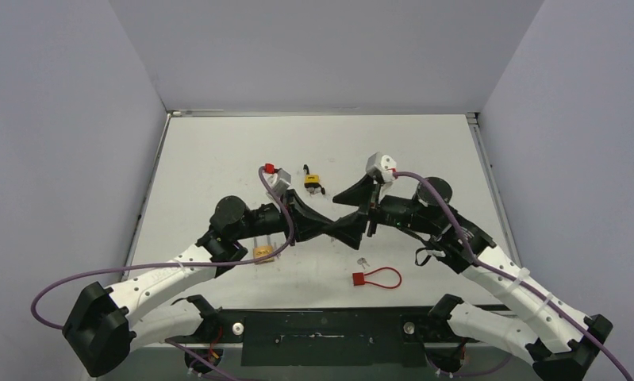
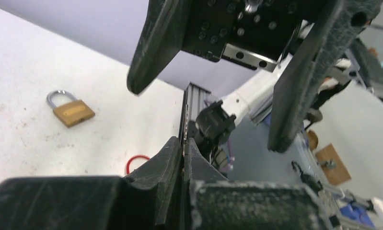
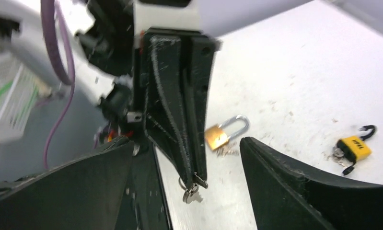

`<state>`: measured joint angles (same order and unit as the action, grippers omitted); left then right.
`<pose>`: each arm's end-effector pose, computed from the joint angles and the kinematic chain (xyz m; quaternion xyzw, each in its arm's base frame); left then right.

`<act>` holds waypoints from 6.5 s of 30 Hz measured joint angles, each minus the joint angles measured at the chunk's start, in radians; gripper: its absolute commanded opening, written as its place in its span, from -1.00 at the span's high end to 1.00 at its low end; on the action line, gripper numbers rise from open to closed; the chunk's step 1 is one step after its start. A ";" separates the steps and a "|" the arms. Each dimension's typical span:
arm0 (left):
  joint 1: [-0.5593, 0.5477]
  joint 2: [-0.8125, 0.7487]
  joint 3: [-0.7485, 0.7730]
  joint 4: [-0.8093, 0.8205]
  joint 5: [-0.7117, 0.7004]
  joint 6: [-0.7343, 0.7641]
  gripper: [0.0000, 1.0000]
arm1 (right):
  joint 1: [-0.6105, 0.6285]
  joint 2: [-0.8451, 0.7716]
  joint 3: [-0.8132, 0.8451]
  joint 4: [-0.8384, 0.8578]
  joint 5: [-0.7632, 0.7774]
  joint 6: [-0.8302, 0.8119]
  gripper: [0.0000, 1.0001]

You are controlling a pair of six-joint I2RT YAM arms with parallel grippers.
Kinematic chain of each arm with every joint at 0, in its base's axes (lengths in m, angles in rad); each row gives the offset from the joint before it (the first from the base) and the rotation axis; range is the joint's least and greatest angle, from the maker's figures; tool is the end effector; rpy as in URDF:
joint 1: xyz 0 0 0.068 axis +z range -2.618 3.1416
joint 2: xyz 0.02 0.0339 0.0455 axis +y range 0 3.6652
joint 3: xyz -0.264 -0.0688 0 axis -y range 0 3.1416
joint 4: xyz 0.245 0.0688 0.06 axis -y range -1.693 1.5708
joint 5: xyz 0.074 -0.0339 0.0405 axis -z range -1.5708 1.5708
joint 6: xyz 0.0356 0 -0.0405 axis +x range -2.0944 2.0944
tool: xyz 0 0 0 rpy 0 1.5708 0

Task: Unlock with the key
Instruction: Pick up the key from the center of the board.

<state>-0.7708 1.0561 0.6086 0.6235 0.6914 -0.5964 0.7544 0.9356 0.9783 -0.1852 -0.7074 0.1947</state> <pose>0.1540 -0.1812 0.3091 0.3114 0.5793 -0.6242 0.4217 0.1340 0.1577 0.3821 -0.4138 0.6186 0.5136 0.4269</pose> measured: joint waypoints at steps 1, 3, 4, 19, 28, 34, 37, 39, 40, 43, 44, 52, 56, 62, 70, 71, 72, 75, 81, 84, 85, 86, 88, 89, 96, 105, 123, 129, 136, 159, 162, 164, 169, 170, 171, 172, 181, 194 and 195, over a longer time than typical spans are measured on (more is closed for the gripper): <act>0.000 -0.002 0.000 0.028 -0.020 -0.031 1.00 | 0.000 -0.021 -0.025 0.052 0.037 0.039 -0.73; 0.000 -0.008 0.000 0.074 -0.070 -0.092 1.00 | 0.000 -0.077 -0.093 0.178 0.147 0.133 -0.74; 0.000 -0.013 0.000 0.091 -0.097 -0.121 1.00 | 0.000 -0.103 -0.123 0.231 0.199 0.175 -0.74; 0.000 -0.036 0.015 0.319 -0.361 -0.462 1.00 | 0.000 -0.098 -0.301 0.713 0.336 0.504 -0.53; 0.000 -0.034 0.015 0.371 -0.416 -0.544 1.00 | 0.001 0.000 -0.300 0.803 0.218 0.546 -0.06; 0.000 -0.030 0.015 0.378 -0.426 -0.555 1.00 | 0.001 0.007 -0.298 0.824 0.202 0.566 -0.46; 0.000 -0.028 0.015 0.385 -0.426 -0.556 1.00 | 0.001 0.011 -0.290 0.838 0.202 0.577 -0.42; 0.000 -0.026 0.015 0.389 -0.426 -0.556 1.00 | 0.001 0.016 -0.286 0.845 0.201 0.581 -0.25; 0.000 -0.024 0.015 0.391 -0.426 -0.556 1.00 | 0.001 0.020 -0.282 0.849 0.201 0.587 -0.11; 0.000 -0.021 0.015 0.395 -0.426 -0.556 1.00 | 0.001 0.037 -0.269 0.854 0.201 0.602 0.57; 0.000 -0.019 0.015 0.396 -0.432 -0.552 1.00 | 0.001 0.044 -0.265 0.859 0.192 0.612 0.78; 0.027 -0.023 0.015 0.383 -0.391 -0.550 0.60 | 0.009 0.059 -0.258 0.860 0.170 0.655 1.00; 0.080 -0.047 0.025 0.319 -0.331 -0.552 0.37 | 0.006 0.047 -0.253 0.792 0.165 0.634 1.00; 0.149 -0.052 0.052 0.276 -0.211 -0.592 0.55 | 0.006 0.023 -0.212 0.670 0.141 0.604 1.00; 0.153 -0.034 0.037 0.285 -0.136 -0.631 -0.26 | 0.006 0.005 -0.159 0.567 0.154 0.610 1.00; 0.153 -0.036 0.029 0.286 -0.136 -0.630 -0.31 | 0.006 0.005 -0.150 0.547 0.163 0.612 1.00; 0.153 -0.040 0.020 0.286 -0.136 -0.626 -0.35 | 0.006 0.005 -0.140 0.528 0.175 0.615 1.00; 0.151 -0.052 -0.004 0.291 -0.137 -0.607 -0.40 | 0.005 0.006 -0.119 0.477 0.212 0.636 1.00; 0.125 -0.076 -0.033 0.285 -0.141 -0.506 -0.27 | -0.001 0.034 -0.103 0.404 0.274 0.706 1.00; 0.115 -0.084 -0.033 0.246 -0.148 -0.433 -0.11 | -0.002 0.047 -0.103 0.381 0.285 0.727 1.00; 0.115 -0.086 -0.032 0.223 -0.153 -0.406 -0.06 | -0.002 0.052 -0.103 0.374 0.286 0.734 1.00; 0.115 -0.087 -0.031 0.204 -0.157 -0.385 0.00 | -0.002 0.056 -0.102 0.367 0.285 0.738 1.00; 0.115 -0.087 -0.023 0.150 -0.167 -0.338 0.07 | -0.005 0.064 -0.099 0.346 0.285 0.743 1.00; 0.115 -0.087 -0.019 0.125 -0.172 -0.316 0.07 | -0.009 0.067 -0.097 0.340 0.285 0.745 1.00; 0.118 -0.106 -0.002 -0.011 -0.206 -0.199 -0.23 | -0.023 0.076 -0.080 0.302 0.271 0.752 1.00; 0.131 -0.156 -0.002 -0.052 -0.222 -0.158 -0.32 | -0.028 0.087 -0.047 0.267 0.223 0.737 1.00; 0.135 -0.190 0.036 -0.134 -0.195 -0.070 1.00 | -0.041 0.093 -0.045 0.218 0.145 0.701 1.00; 0.135 -0.202 0.036 -0.150 -0.178 -0.048 1.00 | -0.046 0.093 -0.040 0.205 0.126 0.691 -0.12; 0.138 -0.197 0.085 -0.291 -0.078 0.047 1.00 | -0.101 0.067 -0.035 0.182 0.123 0.600 -0.42; 0.138 -0.108 0.210 -0.456 0.200 0.193 1.00 | -0.099 0.127 -0.087 0.317 -0.268 0.444 0.22; 0.138 -0.102 0.211 -0.457 0.206 0.194 1.00 | -0.099 0.127 -0.090 0.316 -0.280 0.438 0.55; 0.138 -0.101 0.211 -0.457 0.209 0.195 1.00 | -0.099 0.127 -0.090 0.309 -0.288 0.426 0.84; 0.142 -0.097 0.211 -0.466 0.225 0.189 0.98 | -0.099 0.124 -0.090 0.303 -0.305 0.407 1.00; 0.142 -0.097 0.211 -0.466 0.228 0.185 0.86 | -0.099 0.124 -0.090 0.302 -0.307 0.404 1.00; 0.142 -0.097 0.211 -0.465 0.230 0.180 0.66 | -0.099 0.124 -0.090 0.302 -0.308 0.400 1.00; 0.143 -0.097 0.211 -0.463 0.231 0.173 0.42 | -0.099 0.123 -0.090 0.303 -0.307 0.399 1.00; 0.171 -0.091 0.201 -0.220 0.174 -0.147 0.05 | -0.120 0.054 -0.112 0.321 -0.212 0.443 1.00; 0.169 -0.058 0.182 0.026 0.059 -0.505 0.23 | -0.121 -0.043 -0.132 0.488 -0.098 0.575 1.00; 0.167 -0.054 0.182 0.049 0.055 -0.524 0.25 | -0.121 -0.043 -0.136 0.493 -0.092 0.582 1.00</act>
<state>-0.6033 1.0023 0.7902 0.6724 0.7460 -1.1206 0.6334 0.8928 0.8421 0.3080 -0.7990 0.7765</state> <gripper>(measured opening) 0.407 0.033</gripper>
